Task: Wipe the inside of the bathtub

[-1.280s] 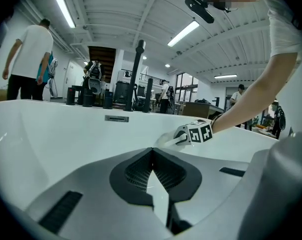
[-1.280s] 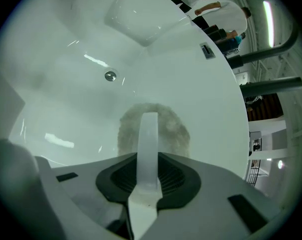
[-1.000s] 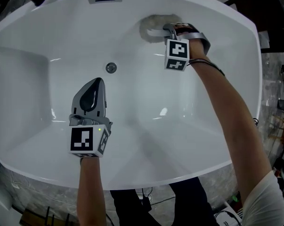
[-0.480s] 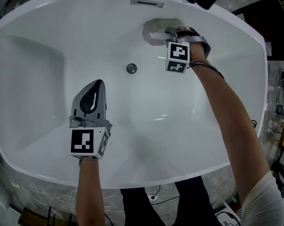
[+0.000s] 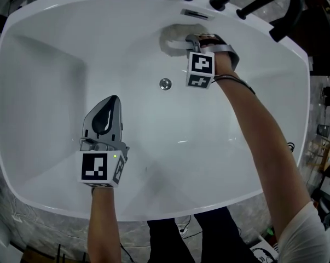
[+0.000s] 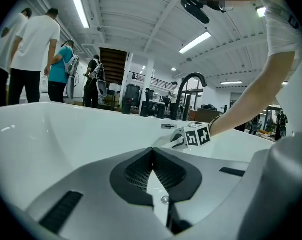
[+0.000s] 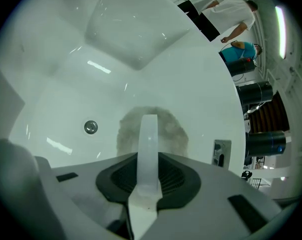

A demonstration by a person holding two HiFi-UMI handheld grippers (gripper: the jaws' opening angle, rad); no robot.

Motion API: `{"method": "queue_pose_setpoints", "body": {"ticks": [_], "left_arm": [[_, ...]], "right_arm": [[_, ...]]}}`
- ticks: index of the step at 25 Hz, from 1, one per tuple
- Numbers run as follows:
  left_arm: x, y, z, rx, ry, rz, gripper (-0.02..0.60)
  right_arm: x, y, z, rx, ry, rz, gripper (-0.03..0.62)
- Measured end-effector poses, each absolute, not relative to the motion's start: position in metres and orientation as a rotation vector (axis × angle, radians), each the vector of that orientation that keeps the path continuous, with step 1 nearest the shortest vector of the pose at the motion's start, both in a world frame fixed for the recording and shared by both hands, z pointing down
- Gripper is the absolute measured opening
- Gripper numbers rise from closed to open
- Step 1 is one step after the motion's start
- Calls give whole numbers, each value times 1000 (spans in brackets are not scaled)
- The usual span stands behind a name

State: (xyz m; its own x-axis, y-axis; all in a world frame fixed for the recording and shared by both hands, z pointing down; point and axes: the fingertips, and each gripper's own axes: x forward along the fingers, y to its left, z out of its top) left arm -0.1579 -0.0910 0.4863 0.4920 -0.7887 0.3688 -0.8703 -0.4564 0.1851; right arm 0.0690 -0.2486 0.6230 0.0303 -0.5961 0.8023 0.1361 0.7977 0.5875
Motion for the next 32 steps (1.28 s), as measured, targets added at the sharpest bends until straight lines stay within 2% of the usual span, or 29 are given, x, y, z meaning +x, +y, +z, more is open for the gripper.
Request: {"method": "queue_pose_setpoints", "body": {"ticks": [12,23,32], "left_arm": [[-184,-80,481,2338,-1457,347,8],[-181,-61,456,2308,-1547,371,8],[-199,-73,467,2329,-1519,381,8]], "right_arm": [[30,-255,632,390,-1482,-593,95],[30,-258,628,383,-1496,-600,95],[16,-262,629,383,-1471,-610,95]]}}
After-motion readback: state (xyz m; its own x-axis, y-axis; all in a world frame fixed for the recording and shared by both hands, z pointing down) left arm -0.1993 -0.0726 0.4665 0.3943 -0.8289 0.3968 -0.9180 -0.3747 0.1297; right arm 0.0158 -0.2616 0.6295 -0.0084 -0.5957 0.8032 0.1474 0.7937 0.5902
